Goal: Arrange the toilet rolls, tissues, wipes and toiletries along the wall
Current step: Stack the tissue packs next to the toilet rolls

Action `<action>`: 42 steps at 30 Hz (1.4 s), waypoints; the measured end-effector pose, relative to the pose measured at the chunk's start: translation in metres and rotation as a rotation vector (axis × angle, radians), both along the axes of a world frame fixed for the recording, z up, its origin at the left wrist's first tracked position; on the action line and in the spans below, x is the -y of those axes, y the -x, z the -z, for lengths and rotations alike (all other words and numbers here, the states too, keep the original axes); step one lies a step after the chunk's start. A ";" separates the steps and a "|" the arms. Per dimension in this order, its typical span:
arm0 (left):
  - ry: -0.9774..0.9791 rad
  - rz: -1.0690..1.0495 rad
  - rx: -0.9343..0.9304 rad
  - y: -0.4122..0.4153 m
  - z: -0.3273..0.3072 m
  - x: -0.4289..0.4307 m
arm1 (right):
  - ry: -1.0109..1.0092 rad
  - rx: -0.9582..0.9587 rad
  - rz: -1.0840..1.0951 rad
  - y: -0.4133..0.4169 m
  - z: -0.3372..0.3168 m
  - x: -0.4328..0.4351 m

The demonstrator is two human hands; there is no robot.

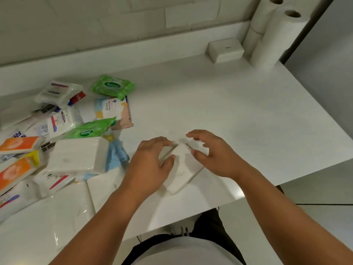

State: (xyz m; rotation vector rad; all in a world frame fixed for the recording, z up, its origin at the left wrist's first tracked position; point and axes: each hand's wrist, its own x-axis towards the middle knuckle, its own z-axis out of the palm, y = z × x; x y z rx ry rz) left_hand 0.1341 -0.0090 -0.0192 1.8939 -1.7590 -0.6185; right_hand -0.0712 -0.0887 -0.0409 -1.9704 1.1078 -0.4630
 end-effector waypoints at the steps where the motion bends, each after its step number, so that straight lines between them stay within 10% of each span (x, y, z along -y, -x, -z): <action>1: -0.020 0.021 -0.005 -0.001 0.003 -0.008 | -0.012 -0.002 0.017 0.000 0.002 -0.008; 17: -0.181 0.114 0.098 0.006 0.021 -0.030 | -0.082 -0.031 0.223 -0.003 0.015 -0.062; 26: 0.015 0.187 0.010 0.015 0.009 0.008 | -0.321 0.420 0.398 0.017 0.011 -0.040; 42: -0.197 -0.322 -0.676 0.114 0.030 0.155 | -0.362 0.669 0.691 0.099 0.030 0.114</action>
